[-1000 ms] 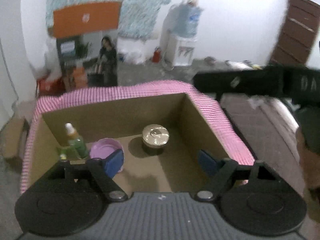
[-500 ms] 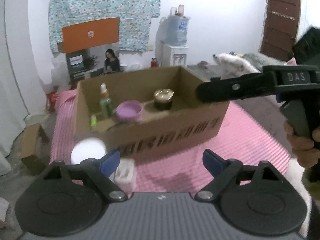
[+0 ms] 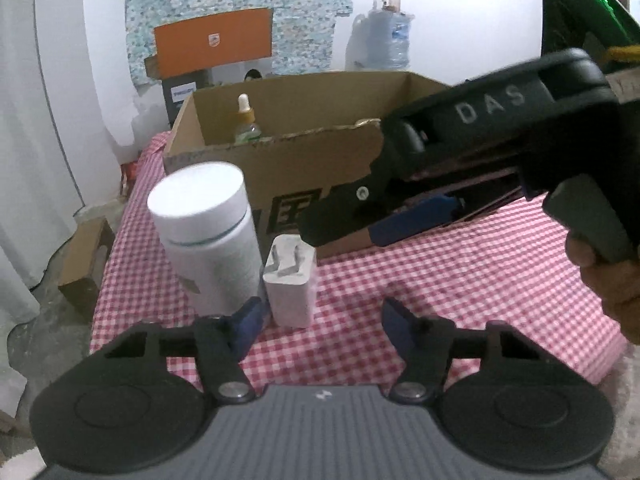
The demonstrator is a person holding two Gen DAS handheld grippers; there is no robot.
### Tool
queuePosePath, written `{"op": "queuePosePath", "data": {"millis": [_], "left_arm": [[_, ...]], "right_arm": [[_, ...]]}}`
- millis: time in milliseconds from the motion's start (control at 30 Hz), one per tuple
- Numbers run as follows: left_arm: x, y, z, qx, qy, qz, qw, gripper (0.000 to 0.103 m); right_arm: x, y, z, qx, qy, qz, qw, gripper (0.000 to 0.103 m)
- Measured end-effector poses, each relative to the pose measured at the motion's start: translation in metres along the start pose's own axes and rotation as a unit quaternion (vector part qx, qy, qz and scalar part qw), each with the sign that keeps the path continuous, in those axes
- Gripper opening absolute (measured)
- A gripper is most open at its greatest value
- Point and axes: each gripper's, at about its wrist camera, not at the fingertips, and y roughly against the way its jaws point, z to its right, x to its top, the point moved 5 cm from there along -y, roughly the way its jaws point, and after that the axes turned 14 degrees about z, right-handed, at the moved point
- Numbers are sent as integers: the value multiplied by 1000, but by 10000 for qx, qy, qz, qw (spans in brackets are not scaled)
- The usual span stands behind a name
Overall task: Organize rigid objects
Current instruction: 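Reach the right tool to the white plug charger and close on it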
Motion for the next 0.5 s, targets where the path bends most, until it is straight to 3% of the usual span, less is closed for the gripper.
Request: {"op": "queuePosePath", "data": {"millis": [133, 333, 500], "left_arm": [[-6, -10, -1, 96, -46, 40, 9999, 59], [-10, -19, 0, 65, 46, 100, 9999, 57], [-12, -15, 8, -253, 11, 196, 9995, 54]], "right_arm": [[-2, -18, 8, -71, -240, -103, 9996, 53], [-3, -26, 15, -47, -494, -193, 9986, 48], [-5, -26, 16, -56, -568, -232, 9981, 47]]}}
